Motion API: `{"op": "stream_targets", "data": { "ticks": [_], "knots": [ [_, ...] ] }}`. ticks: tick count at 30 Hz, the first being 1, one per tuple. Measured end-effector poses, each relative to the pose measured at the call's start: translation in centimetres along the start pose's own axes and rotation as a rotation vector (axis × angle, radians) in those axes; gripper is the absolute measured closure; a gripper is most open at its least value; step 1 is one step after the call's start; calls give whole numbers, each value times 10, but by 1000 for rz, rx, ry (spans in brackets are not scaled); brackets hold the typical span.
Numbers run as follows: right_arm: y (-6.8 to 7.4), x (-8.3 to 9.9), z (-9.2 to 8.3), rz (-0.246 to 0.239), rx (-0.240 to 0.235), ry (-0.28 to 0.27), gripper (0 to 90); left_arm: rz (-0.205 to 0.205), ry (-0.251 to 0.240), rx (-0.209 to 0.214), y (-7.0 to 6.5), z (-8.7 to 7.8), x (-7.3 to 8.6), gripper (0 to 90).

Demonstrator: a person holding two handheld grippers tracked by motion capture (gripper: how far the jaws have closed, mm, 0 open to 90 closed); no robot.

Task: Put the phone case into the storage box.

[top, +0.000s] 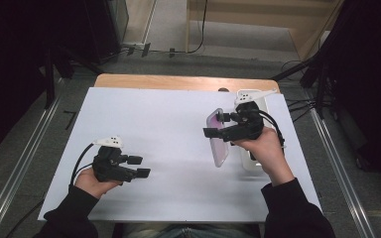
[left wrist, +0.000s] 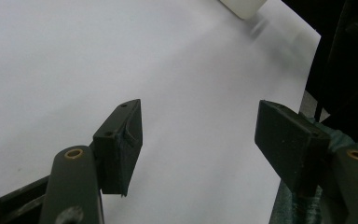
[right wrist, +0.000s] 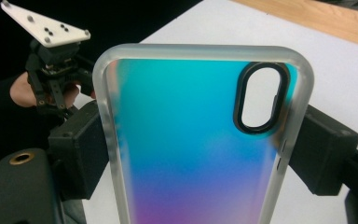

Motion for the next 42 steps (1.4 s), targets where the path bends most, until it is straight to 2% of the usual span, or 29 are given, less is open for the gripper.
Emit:
{"op": "stream_targets", "data": {
  "ticks": [18,25,30,34,42],
  "knots": [
    [-20,-6,-36,40,43,-56,151,-2,14,-7,2,1,1,321],
    [-26,-6,-46,60,76,-70,151,-6,5,-4,3,0,1,321],
    [-29,-5,-55,52,100,-80,151,-3,9,3,3,0,1,321],
    [-33,-4,-62,78,110,-99,151,-1,16,-5,2,0,1,321],
    [-41,-2,-74,96,149,-132,151,-1,18,-6,2,1,1,321]
  ]
}}
Point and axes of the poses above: each handheld gripper's, and its own axes: z roughly forward along the jaws, x roughly out of its underside, y roughly to its left, the point moved 3 cm from there along z, roughly forward along the jaws, and after that the axes turned 1 degree about z, right-handed, at the moved point
